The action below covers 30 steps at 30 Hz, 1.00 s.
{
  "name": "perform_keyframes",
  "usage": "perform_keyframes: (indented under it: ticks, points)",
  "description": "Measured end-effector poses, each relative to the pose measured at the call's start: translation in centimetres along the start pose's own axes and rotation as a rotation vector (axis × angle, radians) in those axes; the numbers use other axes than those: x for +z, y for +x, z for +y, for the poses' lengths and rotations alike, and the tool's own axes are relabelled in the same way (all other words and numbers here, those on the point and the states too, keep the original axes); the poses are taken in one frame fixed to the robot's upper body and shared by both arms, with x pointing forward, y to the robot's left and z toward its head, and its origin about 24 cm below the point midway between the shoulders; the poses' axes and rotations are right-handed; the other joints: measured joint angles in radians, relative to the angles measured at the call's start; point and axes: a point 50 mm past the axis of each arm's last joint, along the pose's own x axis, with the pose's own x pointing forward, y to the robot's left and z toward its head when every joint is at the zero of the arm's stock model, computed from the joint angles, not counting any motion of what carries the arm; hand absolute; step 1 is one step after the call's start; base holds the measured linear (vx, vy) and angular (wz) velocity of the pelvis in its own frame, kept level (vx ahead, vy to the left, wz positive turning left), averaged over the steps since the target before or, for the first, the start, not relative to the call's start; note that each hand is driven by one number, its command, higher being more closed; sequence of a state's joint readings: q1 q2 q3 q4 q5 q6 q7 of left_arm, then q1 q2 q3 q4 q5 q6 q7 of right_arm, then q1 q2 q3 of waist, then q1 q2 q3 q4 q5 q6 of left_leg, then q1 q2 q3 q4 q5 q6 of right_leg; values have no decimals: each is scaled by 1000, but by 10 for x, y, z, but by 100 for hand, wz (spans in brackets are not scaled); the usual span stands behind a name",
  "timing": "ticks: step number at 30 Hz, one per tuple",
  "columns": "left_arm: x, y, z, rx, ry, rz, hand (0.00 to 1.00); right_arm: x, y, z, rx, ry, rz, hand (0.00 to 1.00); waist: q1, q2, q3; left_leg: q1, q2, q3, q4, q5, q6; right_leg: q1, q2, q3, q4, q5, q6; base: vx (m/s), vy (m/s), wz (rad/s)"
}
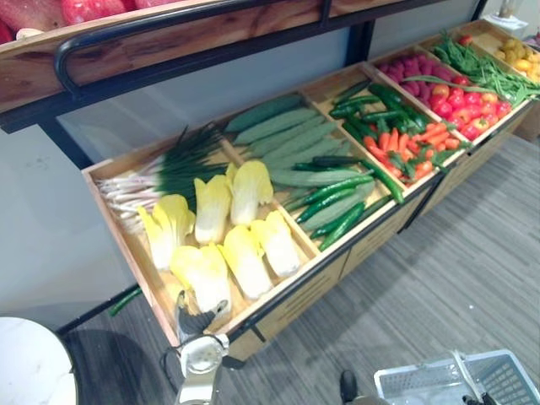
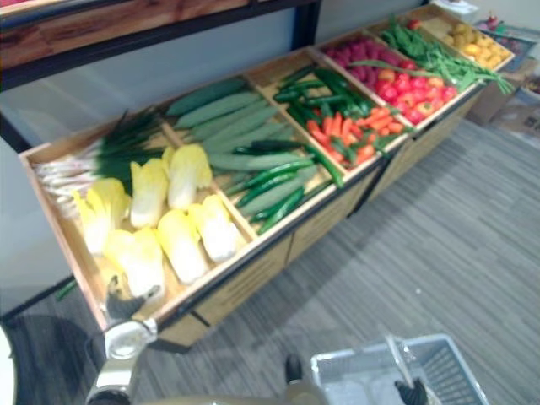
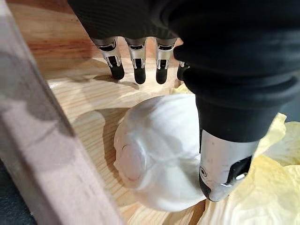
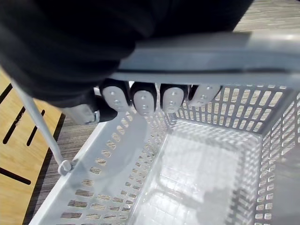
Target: Pick vegetable in the basket
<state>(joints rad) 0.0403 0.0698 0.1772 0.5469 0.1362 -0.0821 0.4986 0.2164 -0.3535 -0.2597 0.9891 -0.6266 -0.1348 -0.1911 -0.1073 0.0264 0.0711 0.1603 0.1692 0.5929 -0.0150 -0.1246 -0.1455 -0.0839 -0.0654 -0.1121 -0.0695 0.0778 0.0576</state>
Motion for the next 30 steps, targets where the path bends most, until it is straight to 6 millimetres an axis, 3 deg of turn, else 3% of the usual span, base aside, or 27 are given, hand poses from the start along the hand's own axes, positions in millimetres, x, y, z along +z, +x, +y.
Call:
perform_keyframes:
  ticks: [4, 8, 24, 25, 30]
  points:
    - [-5, 5, -3, 4, 29, 21, 0, 1, 0, 0, -5, -4, -4, 100, 1, 3, 7, -1, 0, 4, 0, -2, -2, -3, 2, 6, -3, 2, 3, -61, -42, -4]
    - [-12, 8, -6, 30, 44, 66, 0, 13, 5, -5, -13, -28, -49, 100, 1, 31, 11, -5, 2, 38, -1, -11, -9, -21, 13, 45, -29, 24, 3, -76, -49, -28]
    - [-13, 16, -1, 93, 101, 76, 0, 24, 5, 2, 14, -88, -102, 100, -20, 28, 13, -14, 16, 83, 2, -20, -25, -54, 31, 94, -36, 41, 5, -63, -49, -10]
    - [-13, 16, -1, 90, 104, 73, 100, 24, 5, 3, 13, -93, -106, 100, -20, 27, 14, -12, 16, 84, 2, -20, -25, -54, 31, 95, -36, 42, 5, -45, -18, -3]
    - [-11, 20, 2, 85, 137, 48, 100, 26, 5, 5, 13, -108, -118, 100, -21, 24, 15, -12, 15, 86, 2, -23, -29, -54, 31, 97, -36, 41, 7, -53, -27, -1]
